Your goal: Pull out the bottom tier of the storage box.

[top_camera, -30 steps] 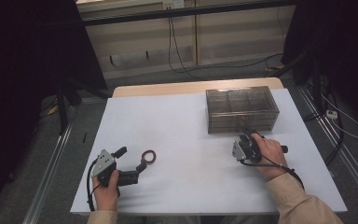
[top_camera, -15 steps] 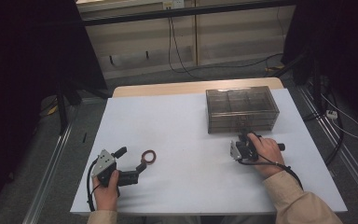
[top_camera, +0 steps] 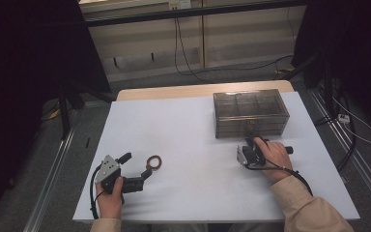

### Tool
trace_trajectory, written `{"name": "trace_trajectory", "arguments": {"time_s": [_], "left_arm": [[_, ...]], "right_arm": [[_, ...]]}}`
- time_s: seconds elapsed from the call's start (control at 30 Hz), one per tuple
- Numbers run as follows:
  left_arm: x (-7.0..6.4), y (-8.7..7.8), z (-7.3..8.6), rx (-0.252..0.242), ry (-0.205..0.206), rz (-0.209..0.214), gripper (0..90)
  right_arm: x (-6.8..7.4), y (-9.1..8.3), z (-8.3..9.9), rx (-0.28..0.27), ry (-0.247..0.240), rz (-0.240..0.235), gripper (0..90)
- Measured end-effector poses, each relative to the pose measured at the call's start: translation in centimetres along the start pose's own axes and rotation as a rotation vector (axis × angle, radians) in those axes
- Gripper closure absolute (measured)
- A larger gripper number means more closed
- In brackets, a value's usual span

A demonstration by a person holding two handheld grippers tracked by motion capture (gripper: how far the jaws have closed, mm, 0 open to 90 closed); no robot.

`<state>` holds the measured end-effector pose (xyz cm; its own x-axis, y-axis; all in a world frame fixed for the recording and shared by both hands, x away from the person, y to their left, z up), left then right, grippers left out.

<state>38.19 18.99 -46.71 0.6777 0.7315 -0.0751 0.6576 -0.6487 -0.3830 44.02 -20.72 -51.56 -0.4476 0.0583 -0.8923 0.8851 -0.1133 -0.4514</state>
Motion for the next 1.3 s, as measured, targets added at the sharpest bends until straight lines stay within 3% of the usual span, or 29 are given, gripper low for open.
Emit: {"name": "trace_trajectory", "arguments": {"time_s": [0.2, 0.53, 1.3], "left_arm": [[0.0, 0.05, 0.04, 0.005, 0.002, 0.001, 1.9], [0.01, 0.06, -0.01, 0.002, 0.0, 0.006, 1.9], [0.02, 0.12, 0.02, 0.005, 0.001, 0.008, 1.9]], "right_arm": [[-0.01, 0.2, -0.34, -0.007, -0.025, 0.003, 75.3], [0.13, 0.48, -0.53, 0.013, -0.021, 0.006, 79.9], [-0.07, -0.26, -0.45, 0.01, -0.014, 0.03, 80.8]]}}
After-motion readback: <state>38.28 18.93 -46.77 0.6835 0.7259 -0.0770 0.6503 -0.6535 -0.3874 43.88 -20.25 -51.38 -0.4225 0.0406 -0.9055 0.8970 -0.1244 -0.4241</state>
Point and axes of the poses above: each handheld gripper's, and its own axes: y roughly forward along the jaws, z roughly out of its underside, x roughly to its left, the point moved 7 cm from there along y, roughly forward along the jaws, and after that the axes turned 6 degrees about x, right-handed, at the moved point
